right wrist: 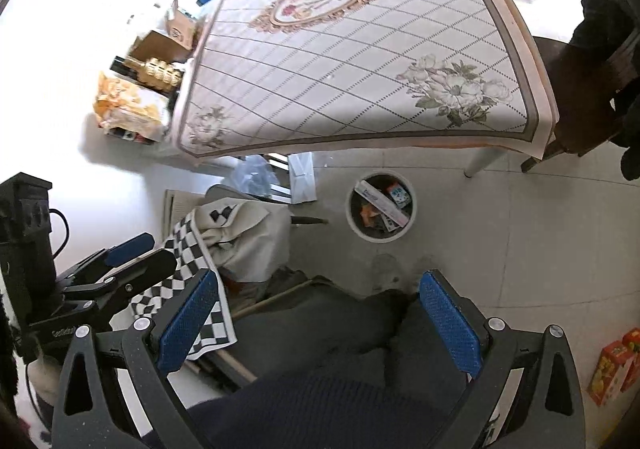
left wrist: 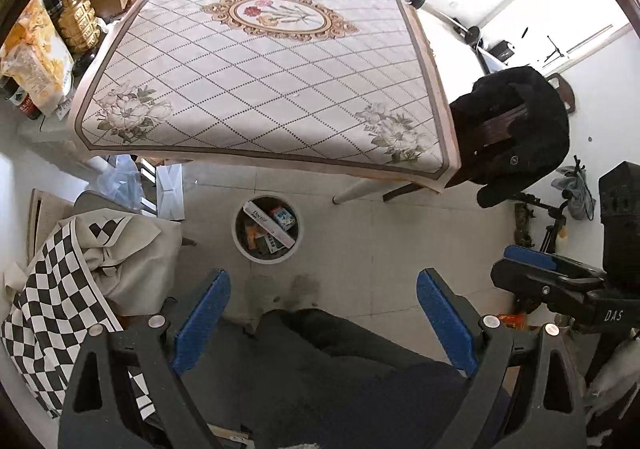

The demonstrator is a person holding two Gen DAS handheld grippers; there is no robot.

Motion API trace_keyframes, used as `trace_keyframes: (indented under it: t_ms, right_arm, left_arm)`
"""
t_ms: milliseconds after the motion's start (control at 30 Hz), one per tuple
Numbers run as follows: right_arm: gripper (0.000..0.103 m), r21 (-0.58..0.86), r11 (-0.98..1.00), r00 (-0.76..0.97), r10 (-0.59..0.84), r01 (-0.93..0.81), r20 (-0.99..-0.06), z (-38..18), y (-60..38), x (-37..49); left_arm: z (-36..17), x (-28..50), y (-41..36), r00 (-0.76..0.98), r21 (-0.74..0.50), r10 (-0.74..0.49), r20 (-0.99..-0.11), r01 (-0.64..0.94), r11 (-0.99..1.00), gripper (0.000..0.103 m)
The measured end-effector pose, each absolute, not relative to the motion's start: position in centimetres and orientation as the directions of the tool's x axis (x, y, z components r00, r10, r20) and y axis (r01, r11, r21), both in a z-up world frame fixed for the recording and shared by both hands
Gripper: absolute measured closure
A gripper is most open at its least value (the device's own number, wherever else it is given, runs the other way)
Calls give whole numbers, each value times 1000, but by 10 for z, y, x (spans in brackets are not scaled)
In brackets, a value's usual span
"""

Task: Collect trash

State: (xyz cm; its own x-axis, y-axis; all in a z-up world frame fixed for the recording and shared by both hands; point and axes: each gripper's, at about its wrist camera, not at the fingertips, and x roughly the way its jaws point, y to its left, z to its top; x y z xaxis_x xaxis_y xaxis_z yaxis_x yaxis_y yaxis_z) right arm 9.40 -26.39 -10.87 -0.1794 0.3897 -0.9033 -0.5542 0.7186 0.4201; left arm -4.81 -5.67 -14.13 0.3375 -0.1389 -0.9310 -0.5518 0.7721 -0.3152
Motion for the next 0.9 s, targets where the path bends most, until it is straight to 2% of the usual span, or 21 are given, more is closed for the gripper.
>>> trace_keyframes:
  t_ms: [733,767,800,900]
  right_arm:
    - [0,472,692,-235,414,-546,-880,-88,-278,84]
    - [0,477,691,-238,418,-543,-877,-87,-278,83]
    - [0,479,690,-239,419,-543,-876,-87,-278,82]
    - [0,479,695,-236,421,-537,-876,-86,-277,80]
  left_arm:
    - [-110,-60,-67,376,-344,-148,-915,-532,774,7]
    - [-110,-61,-66,377,-348,-152,-914,-532,772,6]
    - [-111,-61,-66,379,-351,-153,-913,-534,769,0]
    - [-111,-61,-65,386,-359,-158,-909,-531,767,0]
